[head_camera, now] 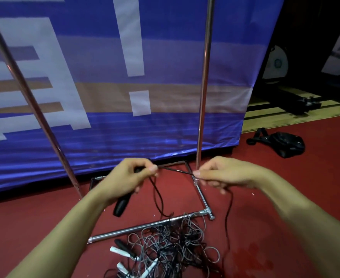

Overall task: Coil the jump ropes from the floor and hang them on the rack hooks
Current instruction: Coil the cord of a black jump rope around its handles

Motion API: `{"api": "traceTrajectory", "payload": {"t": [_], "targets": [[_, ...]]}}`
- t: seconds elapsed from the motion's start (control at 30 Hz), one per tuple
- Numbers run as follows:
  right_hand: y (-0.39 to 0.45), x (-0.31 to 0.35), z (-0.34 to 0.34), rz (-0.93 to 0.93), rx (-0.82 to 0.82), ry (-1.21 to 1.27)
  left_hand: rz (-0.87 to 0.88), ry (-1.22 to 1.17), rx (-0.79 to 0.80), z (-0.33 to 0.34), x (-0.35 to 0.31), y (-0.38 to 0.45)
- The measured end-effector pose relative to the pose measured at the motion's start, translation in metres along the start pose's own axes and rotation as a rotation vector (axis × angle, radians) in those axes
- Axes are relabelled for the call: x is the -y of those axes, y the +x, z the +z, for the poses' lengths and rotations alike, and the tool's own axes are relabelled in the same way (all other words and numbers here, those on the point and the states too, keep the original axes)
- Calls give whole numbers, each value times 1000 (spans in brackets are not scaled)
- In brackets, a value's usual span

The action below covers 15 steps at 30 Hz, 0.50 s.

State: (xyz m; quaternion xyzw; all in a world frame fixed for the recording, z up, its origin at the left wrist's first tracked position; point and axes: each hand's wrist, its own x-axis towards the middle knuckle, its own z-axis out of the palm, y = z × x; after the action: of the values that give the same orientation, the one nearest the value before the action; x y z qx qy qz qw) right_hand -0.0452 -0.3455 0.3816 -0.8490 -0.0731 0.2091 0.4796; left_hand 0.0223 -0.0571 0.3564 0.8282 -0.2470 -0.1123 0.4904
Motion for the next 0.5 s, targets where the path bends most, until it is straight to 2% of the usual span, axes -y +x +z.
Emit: {"api": "traceTrajectory", "payload": {"t": [0.03,0.1,0.2,0.33,0.4,0.5], "targets": [[-2,-4,-3,23,49,56,-39,4,-32,-7,5,-1],[-1,-8,-2,15,79,158,-68,82,34,-6,6,-3],[14,1,11,-62,82,155,58,144,192,25,-17,0],[23,8,19,-82,60,109,152,132,195,42,-26,6],[20,0,14,-21,89,39,104,110,110,25,-15,6],[14,-15,10,184,232,-60,-11,60,-157,-14,14,6]]}}
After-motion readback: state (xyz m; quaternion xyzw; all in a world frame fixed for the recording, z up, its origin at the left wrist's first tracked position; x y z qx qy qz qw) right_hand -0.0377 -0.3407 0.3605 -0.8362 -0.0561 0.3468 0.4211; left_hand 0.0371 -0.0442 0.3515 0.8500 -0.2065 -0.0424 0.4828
